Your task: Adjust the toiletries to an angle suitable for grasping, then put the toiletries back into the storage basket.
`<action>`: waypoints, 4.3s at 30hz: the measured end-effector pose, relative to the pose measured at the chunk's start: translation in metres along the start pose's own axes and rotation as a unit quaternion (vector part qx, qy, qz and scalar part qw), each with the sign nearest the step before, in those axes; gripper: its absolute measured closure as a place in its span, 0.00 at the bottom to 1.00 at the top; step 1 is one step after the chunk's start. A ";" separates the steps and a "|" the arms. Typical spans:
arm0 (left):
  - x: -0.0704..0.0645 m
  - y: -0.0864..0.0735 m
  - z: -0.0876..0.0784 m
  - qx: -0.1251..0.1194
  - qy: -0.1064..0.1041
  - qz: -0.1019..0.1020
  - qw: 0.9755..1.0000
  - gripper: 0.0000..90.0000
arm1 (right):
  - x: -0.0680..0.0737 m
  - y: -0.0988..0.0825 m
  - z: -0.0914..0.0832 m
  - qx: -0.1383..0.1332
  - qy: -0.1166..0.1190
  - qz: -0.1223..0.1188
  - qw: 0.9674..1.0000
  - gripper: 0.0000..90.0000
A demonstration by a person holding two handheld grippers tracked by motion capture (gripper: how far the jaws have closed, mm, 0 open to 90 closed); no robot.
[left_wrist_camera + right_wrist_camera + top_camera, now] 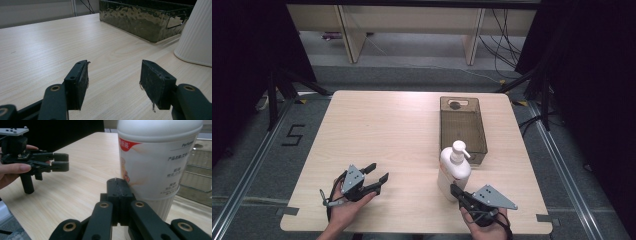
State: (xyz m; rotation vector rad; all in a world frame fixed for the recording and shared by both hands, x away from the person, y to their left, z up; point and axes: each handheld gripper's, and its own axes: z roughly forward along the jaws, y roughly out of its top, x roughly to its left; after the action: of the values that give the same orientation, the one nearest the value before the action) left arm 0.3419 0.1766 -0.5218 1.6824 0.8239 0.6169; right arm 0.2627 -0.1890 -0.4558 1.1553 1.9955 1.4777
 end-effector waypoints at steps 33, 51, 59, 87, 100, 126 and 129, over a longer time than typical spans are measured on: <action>-0.001 0.001 0.000 0.010 0.000 0.013 1.000 0.43 | -0.038 0.011 -0.010 -0.008 -0.114 0.022 0.993 1.00; 0.000 0.001 -0.001 0.006 -0.002 0.003 1.000 0.42 | -0.019 0.026 -0.036 -0.081 -0.135 0.001 0.988 0.65; -0.001 0.001 -0.002 0.006 -0.002 0.006 1.000 0.42 | -0.022 0.031 -0.038 -0.103 -0.124 -0.006 0.987 0.47; 0.000 0.001 0.001 0.005 0.000 0.008 1.000 0.42 | -0.008 0.062 -0.019 -0.124 -0.182 -0.029 0.975 0.51; 0.001 0.001 0.001 0.007 0.001 0.005 1.000 0.42 | -0.002 0.082 0.002 -0.118 -0.190 -0.034 0.974 0.50; 0.001 0.001 0.001 0.006 -0.001 0.003 1.000 0.42 | 0.001 0.094 0.014 -0.124 -0.215 -0.021 0.968 0.66; 0.001 0.001 0.001 0.006 -0.001 0.003 1.000 0.42 | 0.000 0.093 0.014 -0.128 -0.217 -0.023 0.968 0.66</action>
State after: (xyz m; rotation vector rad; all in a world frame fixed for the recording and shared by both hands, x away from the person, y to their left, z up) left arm 0.3437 0.1767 -0.5209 1.6972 0.8236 0.6140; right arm 0.3076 -0.1714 -0.3753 1.1875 1.4813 1.2790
